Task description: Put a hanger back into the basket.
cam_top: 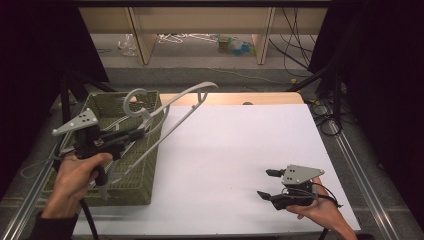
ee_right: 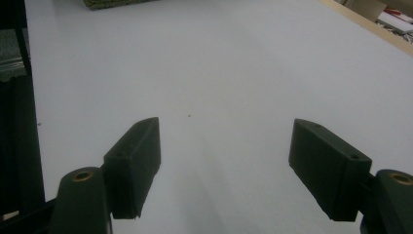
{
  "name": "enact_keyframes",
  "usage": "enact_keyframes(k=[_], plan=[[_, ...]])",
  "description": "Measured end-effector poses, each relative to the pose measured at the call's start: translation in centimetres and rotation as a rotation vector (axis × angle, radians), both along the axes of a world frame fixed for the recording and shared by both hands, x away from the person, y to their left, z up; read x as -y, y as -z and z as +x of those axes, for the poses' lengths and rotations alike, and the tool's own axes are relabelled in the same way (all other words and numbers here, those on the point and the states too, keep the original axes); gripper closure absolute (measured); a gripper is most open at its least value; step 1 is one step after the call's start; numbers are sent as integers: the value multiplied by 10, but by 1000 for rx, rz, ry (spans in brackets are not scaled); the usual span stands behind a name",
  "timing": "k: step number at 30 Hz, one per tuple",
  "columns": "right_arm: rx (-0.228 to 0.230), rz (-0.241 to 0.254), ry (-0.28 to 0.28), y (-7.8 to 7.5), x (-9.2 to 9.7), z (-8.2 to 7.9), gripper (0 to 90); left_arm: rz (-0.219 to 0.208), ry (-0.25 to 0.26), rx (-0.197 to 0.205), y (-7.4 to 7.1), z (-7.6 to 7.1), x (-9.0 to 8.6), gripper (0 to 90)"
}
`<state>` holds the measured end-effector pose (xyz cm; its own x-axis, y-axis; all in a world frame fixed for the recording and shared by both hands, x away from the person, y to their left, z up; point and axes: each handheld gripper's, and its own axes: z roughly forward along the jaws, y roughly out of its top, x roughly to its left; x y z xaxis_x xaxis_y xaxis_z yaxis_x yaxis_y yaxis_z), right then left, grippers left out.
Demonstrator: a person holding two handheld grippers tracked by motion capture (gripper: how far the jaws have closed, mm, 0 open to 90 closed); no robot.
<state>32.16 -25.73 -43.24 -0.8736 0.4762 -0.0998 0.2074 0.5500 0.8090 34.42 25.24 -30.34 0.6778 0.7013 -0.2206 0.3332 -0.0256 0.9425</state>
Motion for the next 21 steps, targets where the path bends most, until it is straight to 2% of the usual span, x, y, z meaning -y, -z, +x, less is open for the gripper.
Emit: enact_keyframes(k=[5,6,9,11,14,16,18,21], plan=[[4,4,0,1,-1,0,286,7,-46,7,-3,4,-21,790],[0,-2,-2,1,0,0,286,18,-59,15,-4,5,-27,789],[6,5,1,2,-2,1,286,88,-86,56,-6,11,-43,790],[-4,-3,-4,2,-2,1,287,71,-138,21,-7,12,-54,790],[-5,-8,-3,2,-2,1,286,69,-160,13,-6,15,-62,789],[-10,-6,-4,2,-3,1,286,83,-186,14,-3,19,-67,790],[-9,-6,-4,2,-3,1,286,126,-209,16,1,24,-75,790],[-9,-5,-6,2,-3,1,286,134,-222,14,5,29,-80,790]])
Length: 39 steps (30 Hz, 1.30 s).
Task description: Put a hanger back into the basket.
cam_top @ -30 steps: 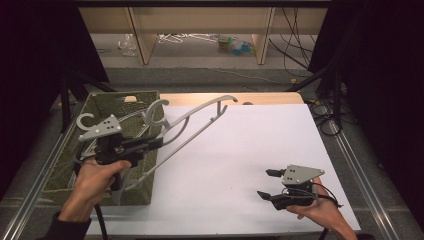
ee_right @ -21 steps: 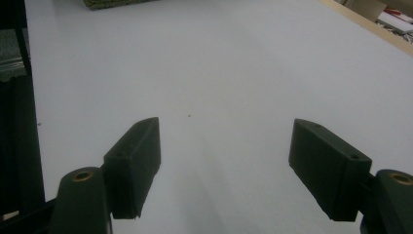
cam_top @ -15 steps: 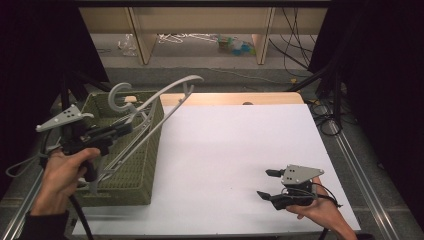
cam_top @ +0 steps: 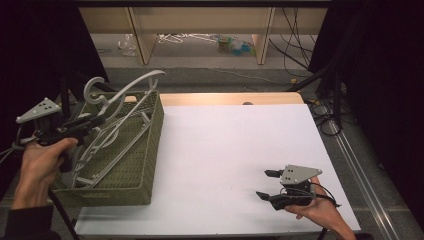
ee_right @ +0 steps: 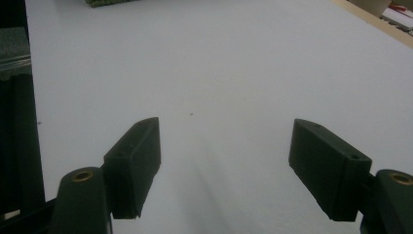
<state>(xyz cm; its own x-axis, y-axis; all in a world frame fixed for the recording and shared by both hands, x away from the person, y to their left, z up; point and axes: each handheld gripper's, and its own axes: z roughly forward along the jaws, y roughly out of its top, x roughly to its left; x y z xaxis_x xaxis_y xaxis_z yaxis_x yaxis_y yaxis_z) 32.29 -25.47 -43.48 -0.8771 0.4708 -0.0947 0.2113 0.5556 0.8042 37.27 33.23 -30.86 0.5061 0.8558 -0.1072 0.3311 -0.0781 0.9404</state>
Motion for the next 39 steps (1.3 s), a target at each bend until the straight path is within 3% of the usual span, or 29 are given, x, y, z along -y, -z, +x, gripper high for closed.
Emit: enact_keyframes(k=[3,10,17,32,33,36,37,38,39], plan=[[3,8,0,1,0,0,286,46,13,-19,8,7,-6,790],[-3,0,-5,1,-1,0,286,96,8,-40,21,15,-16,789],[-5,3,-9,2,-2,0,286,102,-26,-74,35,19,-27,790],[-14,-7,-18,2,-2,0,286,121,18,-135,50,22,-34,790],[-14,-8,-19,3,-2,0,286,153,57,-123,53,27,-33,790],[-13,-8,-19,3,-2,0,286,156,65,-127,55,28,-32,791],[-16,-8,-19,3,-2,0,286,134,54,-150,57,28,-31,791],[-16,-8,-19,3,-2,0,286,160,71,-134,58,30,-33,791],[-15,-9,-19,3,-2,0,286,146,66,-149,60,30,-33,791]])
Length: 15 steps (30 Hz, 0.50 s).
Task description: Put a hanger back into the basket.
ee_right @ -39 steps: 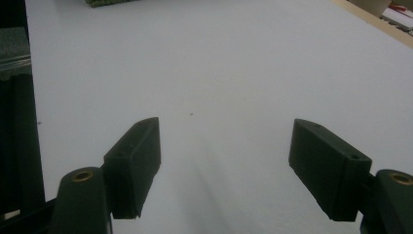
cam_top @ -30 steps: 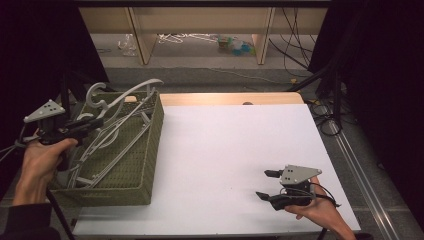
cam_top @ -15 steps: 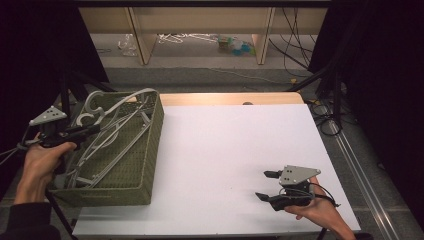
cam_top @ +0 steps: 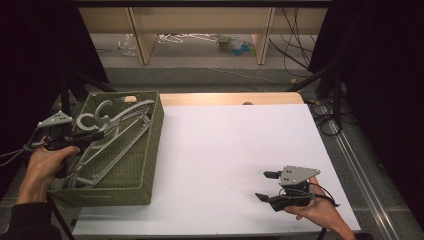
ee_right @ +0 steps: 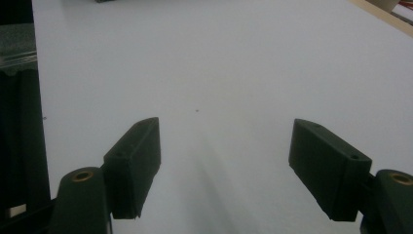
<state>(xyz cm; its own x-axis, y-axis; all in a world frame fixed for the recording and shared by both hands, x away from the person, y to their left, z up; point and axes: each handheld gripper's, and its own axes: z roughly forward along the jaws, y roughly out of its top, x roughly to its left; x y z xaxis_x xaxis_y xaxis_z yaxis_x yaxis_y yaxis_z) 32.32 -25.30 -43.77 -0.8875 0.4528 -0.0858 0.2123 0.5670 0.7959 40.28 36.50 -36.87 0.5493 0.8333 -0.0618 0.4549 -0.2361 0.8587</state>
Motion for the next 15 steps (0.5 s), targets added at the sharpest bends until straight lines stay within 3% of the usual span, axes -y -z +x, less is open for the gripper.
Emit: enact_keyframes(k=[1,3,5,7,10,15], plan=[[0,0,0,0,0,0,286,-26,-12,-22,2,-1,1,792],[1,-1,1,0,0,0,286,-5,-15,-34,5,0,1,792],[-1,-1,1,0,0,0,286,-28,-26,-52,10,2,2,792],[0,-2,0,0,0,0,286,-23,-31,-61,14,3,2,792],[-2,-1,0,0,0,0,286,-43,-48,-102,21,3,3,791],[2,3,-3,1,-2,0,286,-35,-53,-130,26,3,6,792]])
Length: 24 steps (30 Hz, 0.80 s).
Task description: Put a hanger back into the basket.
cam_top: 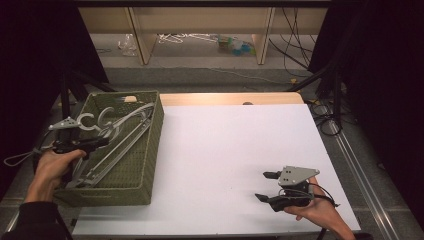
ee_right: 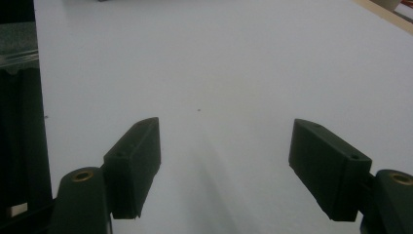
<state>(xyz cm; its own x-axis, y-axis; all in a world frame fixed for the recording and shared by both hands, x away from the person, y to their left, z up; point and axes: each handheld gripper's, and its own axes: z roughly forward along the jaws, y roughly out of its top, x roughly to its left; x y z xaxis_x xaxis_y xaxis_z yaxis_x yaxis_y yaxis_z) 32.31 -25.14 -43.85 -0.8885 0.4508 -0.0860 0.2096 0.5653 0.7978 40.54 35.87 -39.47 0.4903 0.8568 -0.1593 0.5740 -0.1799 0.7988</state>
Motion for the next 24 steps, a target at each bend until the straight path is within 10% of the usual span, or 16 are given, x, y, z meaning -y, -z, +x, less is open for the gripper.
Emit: enact_keyframes(k=[8,12,14,17,24], plan=[[1,2,1,0,0,0,286,45,-74,12,8,4,-13,779],[-6,-5,-3,0,0,0,286,177,-17,60,9,10,-22,768],[-8,-6,-3,0,0,0,286,124,-116,36,11,7,-16,758],[-1,4,0,1,0,0,286,186,-83,41,10,8,-19,742],[-10,-11,0,1,-1,0,286,234,-194,5,12,4,-17,708]])
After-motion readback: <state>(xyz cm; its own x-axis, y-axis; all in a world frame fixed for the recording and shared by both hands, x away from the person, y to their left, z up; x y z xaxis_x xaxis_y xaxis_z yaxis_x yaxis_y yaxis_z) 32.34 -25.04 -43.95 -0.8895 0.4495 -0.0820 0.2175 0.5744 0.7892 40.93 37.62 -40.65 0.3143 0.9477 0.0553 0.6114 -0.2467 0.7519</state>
